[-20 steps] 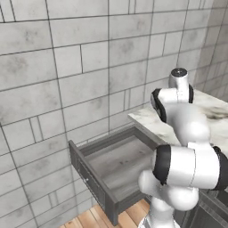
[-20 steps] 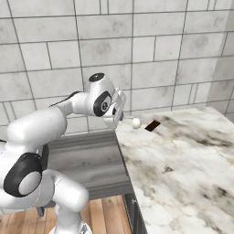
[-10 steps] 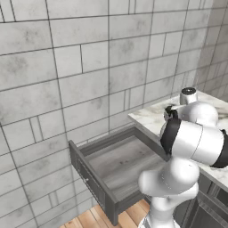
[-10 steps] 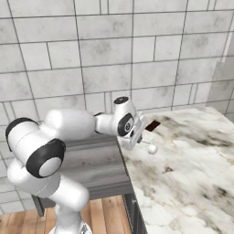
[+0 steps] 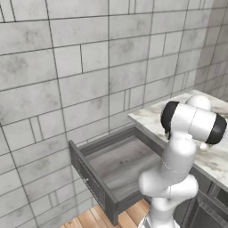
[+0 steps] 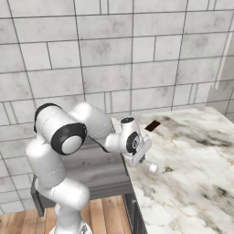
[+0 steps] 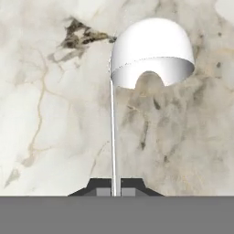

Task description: Pick the ladle from the drawer and place it on the counter.

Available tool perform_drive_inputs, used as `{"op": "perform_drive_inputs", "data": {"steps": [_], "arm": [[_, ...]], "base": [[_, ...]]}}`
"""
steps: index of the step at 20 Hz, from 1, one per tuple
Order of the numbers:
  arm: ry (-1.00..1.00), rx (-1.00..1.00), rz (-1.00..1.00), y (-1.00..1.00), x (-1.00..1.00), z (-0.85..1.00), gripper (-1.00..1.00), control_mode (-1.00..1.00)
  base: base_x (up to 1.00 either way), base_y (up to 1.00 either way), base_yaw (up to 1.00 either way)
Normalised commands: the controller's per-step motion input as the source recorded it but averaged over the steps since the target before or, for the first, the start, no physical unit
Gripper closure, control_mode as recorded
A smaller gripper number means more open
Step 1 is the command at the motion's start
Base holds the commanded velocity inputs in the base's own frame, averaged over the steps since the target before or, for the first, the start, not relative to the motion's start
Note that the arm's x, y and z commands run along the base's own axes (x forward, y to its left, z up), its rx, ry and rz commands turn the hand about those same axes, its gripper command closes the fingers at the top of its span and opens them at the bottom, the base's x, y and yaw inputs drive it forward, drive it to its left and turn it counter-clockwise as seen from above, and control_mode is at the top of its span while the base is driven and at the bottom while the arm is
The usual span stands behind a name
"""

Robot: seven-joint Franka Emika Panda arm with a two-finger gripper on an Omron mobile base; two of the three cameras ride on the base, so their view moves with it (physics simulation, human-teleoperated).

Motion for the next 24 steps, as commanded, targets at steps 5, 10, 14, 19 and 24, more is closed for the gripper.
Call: {"op": "perform_drive_inputs", "data": {"steps": [5,10,14,19,24], "arm": [[0.03,0.07,-0.07,-0.29,0.20,-0.81,1.00,-1.00],[-0.02,0.17,-0.02,-0.36,0.10,-0.20,-1.00,-1.00],[-0.16,0.23,0.02,-0.25,0.00,0.48,-1.00,-1.00],[-0.16,0.08,0.16,0.00,-0.09,0.90,-1.00,-1.00],[-0.17,-0.05,0.18,0.64,-0.61,0.80,-1.00,-1.00]], "base": [[0.00,0.00,0.00],[0.00,0.00,0.00],[0.00,0.00,0.00],[0.00,0.00,0.00],[0.00,0.00,0.00]]}}
